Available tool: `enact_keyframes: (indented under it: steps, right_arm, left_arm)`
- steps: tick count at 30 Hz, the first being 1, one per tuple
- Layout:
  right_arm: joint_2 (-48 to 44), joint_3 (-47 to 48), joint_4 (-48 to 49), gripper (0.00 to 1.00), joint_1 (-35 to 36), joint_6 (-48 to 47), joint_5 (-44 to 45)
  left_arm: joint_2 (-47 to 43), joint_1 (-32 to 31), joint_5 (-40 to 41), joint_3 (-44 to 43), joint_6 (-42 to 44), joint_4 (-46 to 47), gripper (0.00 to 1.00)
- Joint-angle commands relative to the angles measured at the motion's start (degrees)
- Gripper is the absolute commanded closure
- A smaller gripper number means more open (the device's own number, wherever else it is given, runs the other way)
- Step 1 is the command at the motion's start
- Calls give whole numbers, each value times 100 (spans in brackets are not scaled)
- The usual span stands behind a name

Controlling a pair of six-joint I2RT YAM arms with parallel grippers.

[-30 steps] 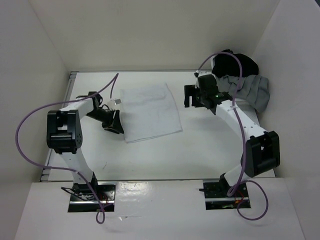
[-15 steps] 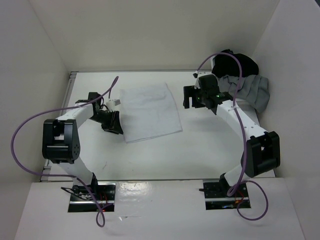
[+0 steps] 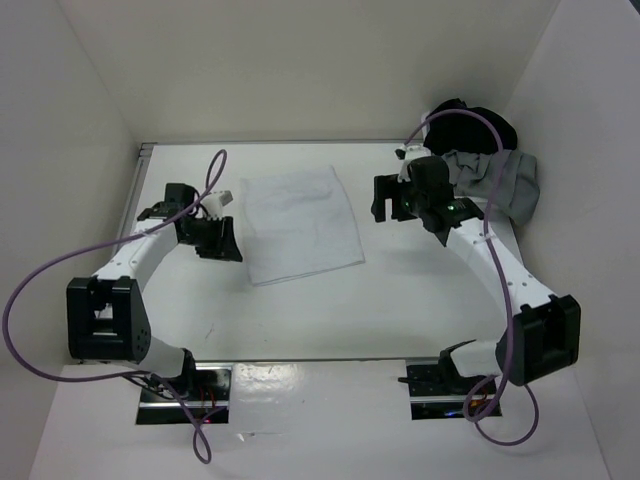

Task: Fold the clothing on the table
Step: Flatten the skirt out, then fold the skirt

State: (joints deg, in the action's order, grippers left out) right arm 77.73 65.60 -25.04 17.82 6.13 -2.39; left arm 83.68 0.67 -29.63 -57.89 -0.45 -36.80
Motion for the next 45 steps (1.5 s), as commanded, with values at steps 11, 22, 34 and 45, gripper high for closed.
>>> enact_keyframes:
  steps: [11, 22, 34, 45]
  right_arm:
    - [874, 622, 379, 6, -33, -331, 151]
    - [2771, 2140, 315, 6, -33, -472, -191]
    - [3257, 2510, 315, 6, 19, -525, -367]
    - [3134, 2396, 263, 6, 72, -578, -543]
  left_arm:
    - [1877, 100, 160, -1695, -534, 531, 46]
    - [3294, 346, -201, -3526, -720, 841, 40]
    - [4683, 399, 229, -4951, -667, 806, 45]
    - [5228, 232, 388, -5707, -667, 630, 48]
